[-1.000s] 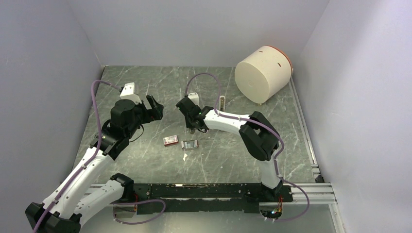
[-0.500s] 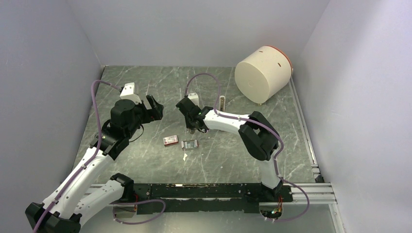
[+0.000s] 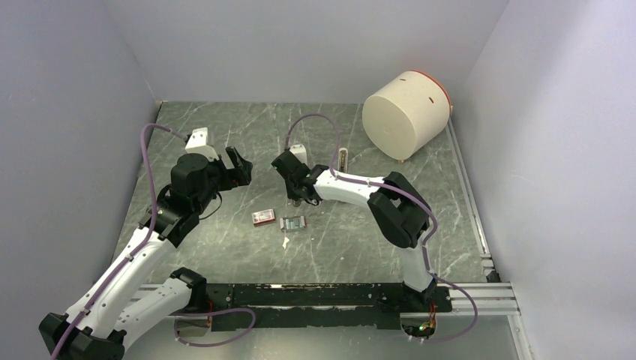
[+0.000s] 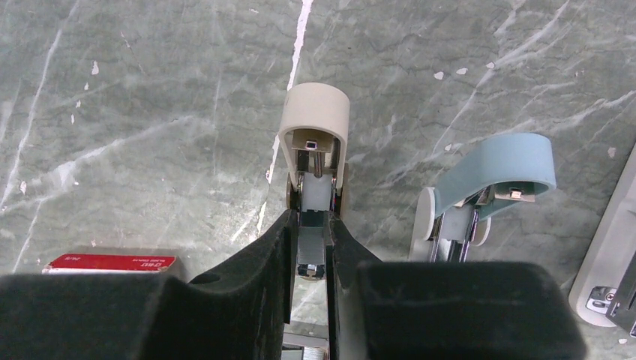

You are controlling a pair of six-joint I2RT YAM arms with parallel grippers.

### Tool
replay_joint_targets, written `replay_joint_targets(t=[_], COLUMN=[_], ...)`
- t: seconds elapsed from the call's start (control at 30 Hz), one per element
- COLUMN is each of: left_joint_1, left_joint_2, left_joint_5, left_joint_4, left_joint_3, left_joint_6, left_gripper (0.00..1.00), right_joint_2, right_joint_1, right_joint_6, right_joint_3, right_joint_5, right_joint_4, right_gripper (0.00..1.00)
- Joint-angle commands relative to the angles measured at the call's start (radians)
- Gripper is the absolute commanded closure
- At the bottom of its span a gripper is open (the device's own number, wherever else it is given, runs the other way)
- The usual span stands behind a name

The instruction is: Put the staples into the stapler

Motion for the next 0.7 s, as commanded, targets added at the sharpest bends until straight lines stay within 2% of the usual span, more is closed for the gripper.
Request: replay_joint_targets(t=[0.0, 0.67], left_joint_1=[0.004, 0.004], left_joint_2=[-0.002, -0.006], left_joint_5=[0.004, 0.004], left_joint_4=[0.007, 0.004], left_joint_3=[-0.001, -0.002], left_joint_6=[-0.002, -0.002], left_gripper=[0.05, 0.05], right_joint_2=[0.017, 0.011], right_joint_1=[-0.001, 0.0], right_joint_6=[-0.005, 0.032], right_joint_3=[0.016, 0.021], right_joint_5=[0.01, 0.04], right_joint_4=[-0.021, -0.057], right_gripper=[0.79, 0.77])
